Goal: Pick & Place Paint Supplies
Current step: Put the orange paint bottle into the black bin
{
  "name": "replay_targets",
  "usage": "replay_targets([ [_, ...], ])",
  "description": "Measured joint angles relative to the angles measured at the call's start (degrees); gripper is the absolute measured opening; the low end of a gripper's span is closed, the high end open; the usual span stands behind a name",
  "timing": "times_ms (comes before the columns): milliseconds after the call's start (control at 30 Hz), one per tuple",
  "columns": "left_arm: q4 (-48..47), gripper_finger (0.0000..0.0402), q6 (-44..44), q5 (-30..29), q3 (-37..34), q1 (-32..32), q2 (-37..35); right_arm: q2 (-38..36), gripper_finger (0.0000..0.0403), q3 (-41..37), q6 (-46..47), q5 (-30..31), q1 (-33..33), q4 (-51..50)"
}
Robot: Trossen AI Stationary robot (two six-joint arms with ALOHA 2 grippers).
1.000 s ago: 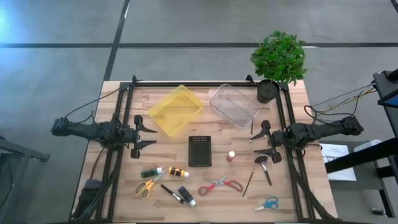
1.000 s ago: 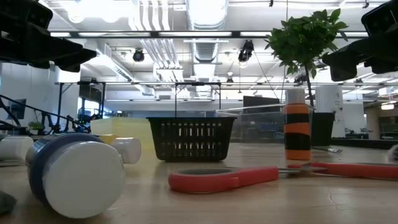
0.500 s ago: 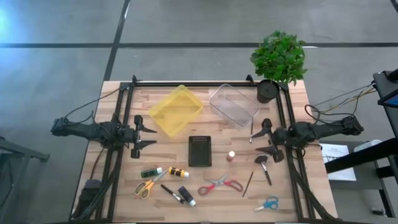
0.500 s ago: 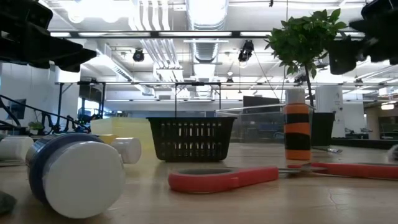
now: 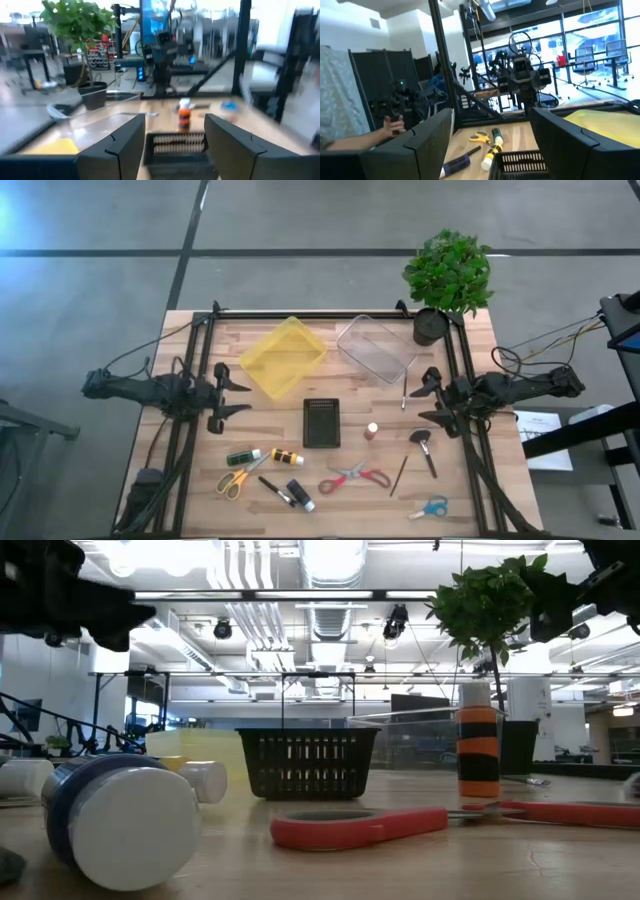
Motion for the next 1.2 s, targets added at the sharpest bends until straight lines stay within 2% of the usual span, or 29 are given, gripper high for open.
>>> replay_targets([
  [133, 3.0, 0.021, -8.6, 0.0, 0.0, 0.0, 0.0, 0.2, 0.0267, 0.0, 3.9, -0.2, 0.0, 1.6],
  [267, 7.9, 0.021, -10.0, 0.0, 0.0, 0.0, 0.0, 0.2, 0.0267, 0.0, 4.7, -1.5, 0.1, 2.2],
  [367, 7.0, 0.021, -10.5, 0.0, 0.1, 0.0, 0.0, 0.2, 0.0267, 0.0, 4.0, -1.6, 0.1, 2.7],
  [567, 7.9, 0.021, 0.4, 0.0, -0.8, 0.0, 0.0, 0.3, 0.0267, 0.2, 1.2, -1.6, 0.1, 4.8],
  [633, 13.1, 0.021, 5.5, 0.0, -1.7, 0.1, 0.1, 0.8, 0.0267, 1.5, -0.4, -0.9, 0.0, 4.7],
  [733, 27.7, 0.021, 12.5, 2.1, -2.1, 0.1, 0.0, 3.4, 0.0267, 5.3, -2.0, 0.0, 0.0, 3.6],
  [833, 33.2, 0.021, 19.4, 9.8, -0.5, 0.0, 0.0, 8.7, 0.0267, 12.4, -4.5, 0.0, 0.0, -2.6],
  [900, 33.3, 0.021, 21.3, 11.3, 2.2, 0.0, 1.1, 14.1, 0.0267, 18.8, -5.6, 0.1, -0.1, -8.1],
  [967, 33.3, 0.0209, 22.7, 10.3, 5.2, 0.0, 4.1, 20.1, 0.0267, 25.9, -6.5, 0.7, 0.0, -16.1],
  [1067, 29.5, 0.0206, 26.2, 7.8, 11.0, 0.0, 12.4, 30.3, 0.0267, 36.5, -7.4, 5.5, -0.1, -29.6],
  [1200, 23.0, 0.0201, 30.6, -2.8, 22.2, 0.0, 28.4, 43.5, 0.0267, 48.2, -6.6, 10.9, -0.1, -43.8],
])
